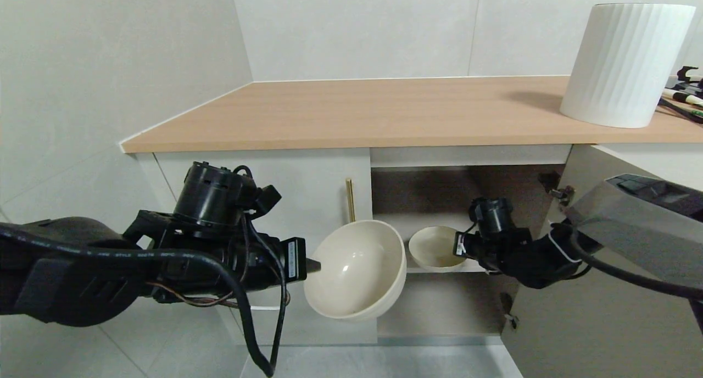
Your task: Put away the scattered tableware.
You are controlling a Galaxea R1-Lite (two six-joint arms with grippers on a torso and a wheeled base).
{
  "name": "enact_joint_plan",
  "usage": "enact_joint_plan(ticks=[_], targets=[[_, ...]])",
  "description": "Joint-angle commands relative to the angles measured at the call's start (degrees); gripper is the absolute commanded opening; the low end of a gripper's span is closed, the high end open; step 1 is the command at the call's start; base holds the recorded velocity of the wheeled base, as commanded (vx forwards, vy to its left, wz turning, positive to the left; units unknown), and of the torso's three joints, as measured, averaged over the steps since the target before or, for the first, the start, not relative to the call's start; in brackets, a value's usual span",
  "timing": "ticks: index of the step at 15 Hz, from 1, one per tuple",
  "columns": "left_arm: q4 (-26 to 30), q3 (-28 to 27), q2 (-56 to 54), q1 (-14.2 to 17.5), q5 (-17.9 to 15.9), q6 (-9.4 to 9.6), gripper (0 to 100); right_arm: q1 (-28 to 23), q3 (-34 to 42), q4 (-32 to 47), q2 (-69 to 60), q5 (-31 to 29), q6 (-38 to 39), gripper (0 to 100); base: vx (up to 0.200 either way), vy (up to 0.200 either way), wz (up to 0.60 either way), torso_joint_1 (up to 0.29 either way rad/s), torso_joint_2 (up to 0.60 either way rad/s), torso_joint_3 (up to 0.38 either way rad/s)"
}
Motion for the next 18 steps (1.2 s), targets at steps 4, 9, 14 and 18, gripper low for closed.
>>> enact_joint_plan(ticks=[4, 9, 14, 18], targets=[[1.96, -0.79, 1.95, -0.76, 0.01, 0.25, 0, -2.46, -5.95, 0.0, 9.85, -3.11, -0.14, 0, 0.0, 0.0, 0.0, 0.0, 0.0, 0.0], [2.05, -0.71, 2.66, -1.28, 0.01, 0.25, 0, -2.81, -9.82, 0.09, 13.01, -5.83, -0.14, 0, 0.0, 0.0, 0.0, 0.0, 0.0, 0.0], [2.05, -0.71, 3.36, -1.37, 0.01, 0.25, 0, -3.69, -17.55, 0.44, 16.44, -8.29, -0.06, 0, 0.0, 0.0, 0.0, 0.0, 0.0, 0.0], [1.96, -0.79, 4.59, -1.55, 0.01, 0.25, 0, -4.22, -22.91, 0.88, 18.9, -8.73, -0.14, 0, 0.0, 0.0, 0.0, 0.0, 0.0, 0.0]])
